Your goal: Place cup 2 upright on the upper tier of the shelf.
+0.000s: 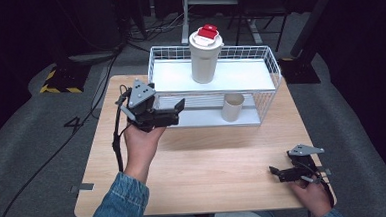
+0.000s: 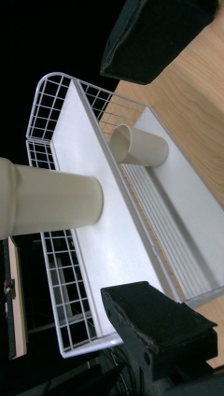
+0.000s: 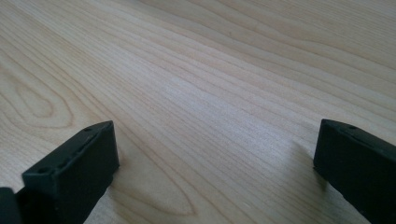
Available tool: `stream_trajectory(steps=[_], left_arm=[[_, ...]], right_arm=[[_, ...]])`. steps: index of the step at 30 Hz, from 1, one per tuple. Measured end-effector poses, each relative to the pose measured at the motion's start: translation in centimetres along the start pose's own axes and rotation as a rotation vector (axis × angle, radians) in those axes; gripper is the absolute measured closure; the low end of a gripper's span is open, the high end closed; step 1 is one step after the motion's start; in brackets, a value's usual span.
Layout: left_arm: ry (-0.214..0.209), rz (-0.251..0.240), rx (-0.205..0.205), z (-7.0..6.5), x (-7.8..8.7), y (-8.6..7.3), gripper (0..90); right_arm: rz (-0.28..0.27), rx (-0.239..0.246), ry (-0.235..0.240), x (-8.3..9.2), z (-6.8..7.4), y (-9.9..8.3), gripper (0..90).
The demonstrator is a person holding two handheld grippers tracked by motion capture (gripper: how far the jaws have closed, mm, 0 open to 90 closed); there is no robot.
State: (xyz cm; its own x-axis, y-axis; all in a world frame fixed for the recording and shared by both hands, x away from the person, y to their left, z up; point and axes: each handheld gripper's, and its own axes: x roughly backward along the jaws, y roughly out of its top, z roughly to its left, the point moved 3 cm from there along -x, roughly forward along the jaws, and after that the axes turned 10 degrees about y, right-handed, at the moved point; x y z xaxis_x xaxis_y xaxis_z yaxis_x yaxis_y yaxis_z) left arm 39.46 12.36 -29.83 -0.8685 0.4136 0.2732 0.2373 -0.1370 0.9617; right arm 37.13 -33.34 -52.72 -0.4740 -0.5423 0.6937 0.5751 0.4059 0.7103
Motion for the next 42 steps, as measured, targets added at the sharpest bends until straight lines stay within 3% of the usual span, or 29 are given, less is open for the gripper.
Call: stream_trajectory(steps=[9, 16, 18, 26, 34, 42], left_arm=[[0.005, 0.011, 0.008, 0.9, 2.2, -2.0, 0.0], [0.004, 0.022, -0.024, 1.4, 3.2, -4.2, 0.0], [0.004, 0.025, -0.017, 1.6, 3.4, -4.9, 0.0], [0.0, 0.052, 0.0, 2.1, 4.0, -7.3, 0.0], [-0.001, 0.094, -0.027, 2.3, 4.4, -10.5, 0.0], [0.018, 0.144, 0.002, 2.7, 4.4, -13.8, 0.0]], right_arm=[[0.0, 0.0, 0.0, 0.0, 0.0, 0.0, 0.1], [0.0, 0.0, 0.0, 0.0, 0.0, 0.0, 0.0], [0.0, 0.0, 0.0, 0.0, 0.0, 0.0, 0.0], [0.0, 0.0, 0.0, 0.0, 0.0, 0.0, 0.1], [0.0, 0.0, 0.0, 0.0, 0.0, 0.0, 0.0], [0.0, 0.0, 0.0, 0.0, 0.0, 0.0, 0.0]])
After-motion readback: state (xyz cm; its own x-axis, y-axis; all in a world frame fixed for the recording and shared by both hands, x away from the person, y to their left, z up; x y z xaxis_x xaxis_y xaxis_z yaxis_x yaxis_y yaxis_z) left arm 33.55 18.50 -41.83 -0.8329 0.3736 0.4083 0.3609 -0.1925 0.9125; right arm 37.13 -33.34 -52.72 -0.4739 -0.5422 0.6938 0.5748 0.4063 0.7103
